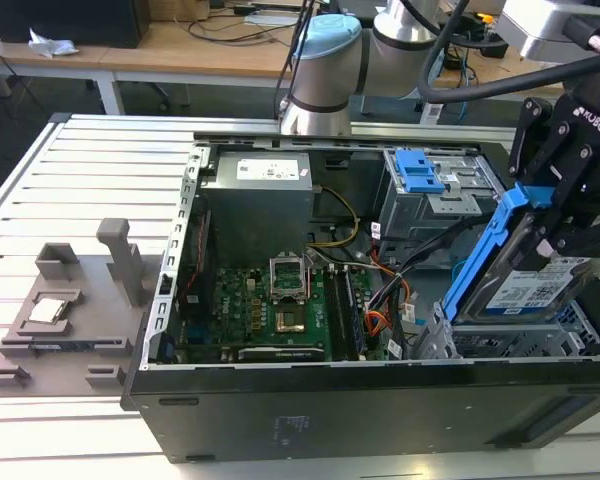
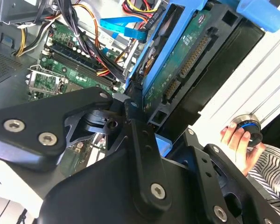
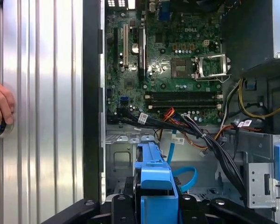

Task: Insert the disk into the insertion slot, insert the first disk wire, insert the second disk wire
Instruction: 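Insert the disk into the insertion slot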

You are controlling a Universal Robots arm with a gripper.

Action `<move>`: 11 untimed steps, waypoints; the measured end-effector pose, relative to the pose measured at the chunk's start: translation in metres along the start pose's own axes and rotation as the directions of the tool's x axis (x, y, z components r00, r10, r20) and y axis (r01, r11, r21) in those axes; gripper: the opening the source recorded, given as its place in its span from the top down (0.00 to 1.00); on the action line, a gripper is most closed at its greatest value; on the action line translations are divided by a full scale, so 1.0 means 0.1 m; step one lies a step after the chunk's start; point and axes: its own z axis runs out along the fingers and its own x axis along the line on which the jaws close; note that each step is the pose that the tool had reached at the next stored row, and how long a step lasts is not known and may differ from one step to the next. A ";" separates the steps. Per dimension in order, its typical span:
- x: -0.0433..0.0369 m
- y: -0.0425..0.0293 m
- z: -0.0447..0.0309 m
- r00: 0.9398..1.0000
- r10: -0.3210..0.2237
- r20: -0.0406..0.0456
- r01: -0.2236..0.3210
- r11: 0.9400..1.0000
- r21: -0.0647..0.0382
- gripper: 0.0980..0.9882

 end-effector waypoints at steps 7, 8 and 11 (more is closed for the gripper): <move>0.000 -0.002 0.049 1.000 0.000 0.000 0.000 1.000 0.000 0.70; 0.000 -0.002 0.056 1.000 0.000 0.000 0.000 1.000 0.000 0.70; 0.000 -0.004 0.102 1.000 0.000 0.000 0.000 1.000 0.000 0.70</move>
